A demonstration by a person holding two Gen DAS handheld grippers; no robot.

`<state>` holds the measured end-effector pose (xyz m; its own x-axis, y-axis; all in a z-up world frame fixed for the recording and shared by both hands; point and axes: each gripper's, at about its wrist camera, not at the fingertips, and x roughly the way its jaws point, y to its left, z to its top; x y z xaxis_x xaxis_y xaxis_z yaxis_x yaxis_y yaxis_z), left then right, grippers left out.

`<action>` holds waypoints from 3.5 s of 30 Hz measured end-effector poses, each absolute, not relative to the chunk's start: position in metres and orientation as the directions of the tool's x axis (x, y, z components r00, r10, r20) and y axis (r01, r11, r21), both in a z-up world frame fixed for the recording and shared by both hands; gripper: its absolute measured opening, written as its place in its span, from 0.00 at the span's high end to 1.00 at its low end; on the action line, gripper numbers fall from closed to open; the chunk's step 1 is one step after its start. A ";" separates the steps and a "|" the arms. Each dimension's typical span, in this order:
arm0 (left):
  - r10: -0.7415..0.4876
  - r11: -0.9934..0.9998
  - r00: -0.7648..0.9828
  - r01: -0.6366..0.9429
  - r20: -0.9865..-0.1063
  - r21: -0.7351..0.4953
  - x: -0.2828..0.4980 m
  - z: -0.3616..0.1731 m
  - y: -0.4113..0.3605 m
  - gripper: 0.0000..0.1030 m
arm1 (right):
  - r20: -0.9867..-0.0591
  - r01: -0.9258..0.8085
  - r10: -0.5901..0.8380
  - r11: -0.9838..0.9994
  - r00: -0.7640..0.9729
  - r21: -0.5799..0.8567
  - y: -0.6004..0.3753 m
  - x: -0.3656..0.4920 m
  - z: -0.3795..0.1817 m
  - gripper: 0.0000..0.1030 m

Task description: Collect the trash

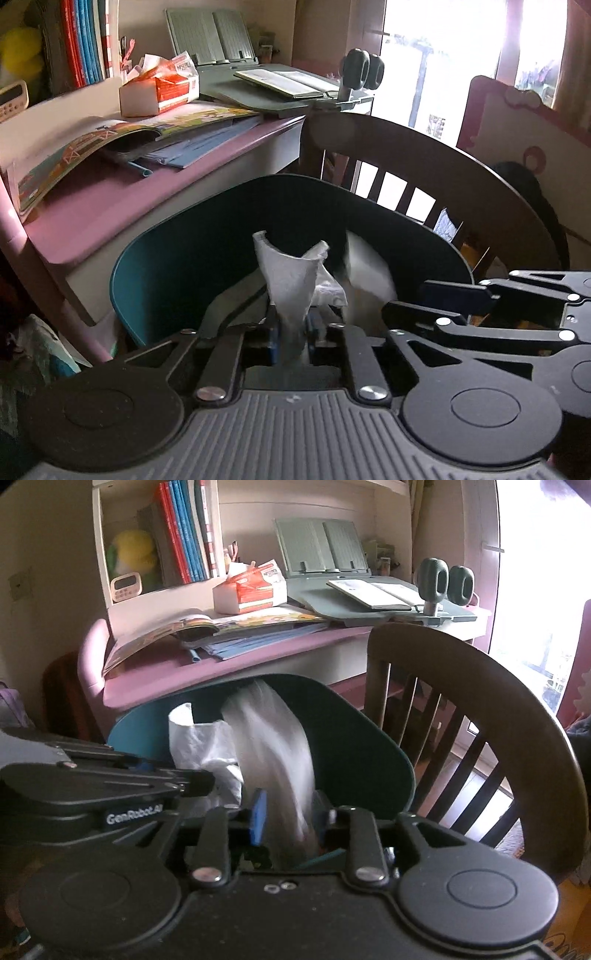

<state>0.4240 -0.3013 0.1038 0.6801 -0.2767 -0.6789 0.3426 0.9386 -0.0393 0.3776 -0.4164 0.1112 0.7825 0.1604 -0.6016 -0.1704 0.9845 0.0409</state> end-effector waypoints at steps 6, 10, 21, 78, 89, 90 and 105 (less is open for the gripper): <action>-0.273 0.940 0.691 0.339 -0.670 -0.033 0.414 0.107 -0.298 0.66 | -0.587 -0.161 0.154 0.986 0.795 0.041 -0.417 0.367 0.115 0.67; -0.267 0.944 0.713 0.327 -0.649 -0.028 0.402 0.114 -0.292 0.45 | -0.573 -0.155 0.152 0.987 0.806 0.043 -0.418 0.354 0.121 0.66; -0.288 0.945 0.752 0.325 -0.593 -0.047 0.359 0.141 -0.275 0.34 | -0.531 -0.179 0.178 0.983 0.829 0.051 -0.413 0.313 0.143 0.58; -0.379 0.917 0.831 0.397 -0.407 -0.043 0.202 0.162 -0.209 0.02 | -0.322 -0.260 0.273 0.962 0.906 0.086 -0.378 0.157 0.171 0.43; -0.374 0.920 0.835 0.391 -0.404 -0.044 0.199 0.163 -0.209 0.02 | -0.319 -0.259 0.273 0.962 0.908 0.086 -0.378 0.155 0.171 0.42; -0.376 0.919 0.835 0.392 -0.402 -0.045 0.199 0.163 -0.209 0.02 | -0.319 -0.260 0.274 0.962 0.907 0.087 -0.378 0.155 0.171 0.42; -0.394 0.914 0.828 0.399 -0.400 -0.074 0.196 0.156 -0.198 0.02 | -0.329 -0.261 0.272 0.962 0.904 0.079 -0.370 0.150 0.170 0.42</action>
<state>0.1960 -0.1983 0.1564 0.8278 -0.3936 -0.3997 0.3989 0.9140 -0.0738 0.1498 -0.3704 0.1699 0.9042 0.2719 -0.3293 -0.2607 0.9622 0.0787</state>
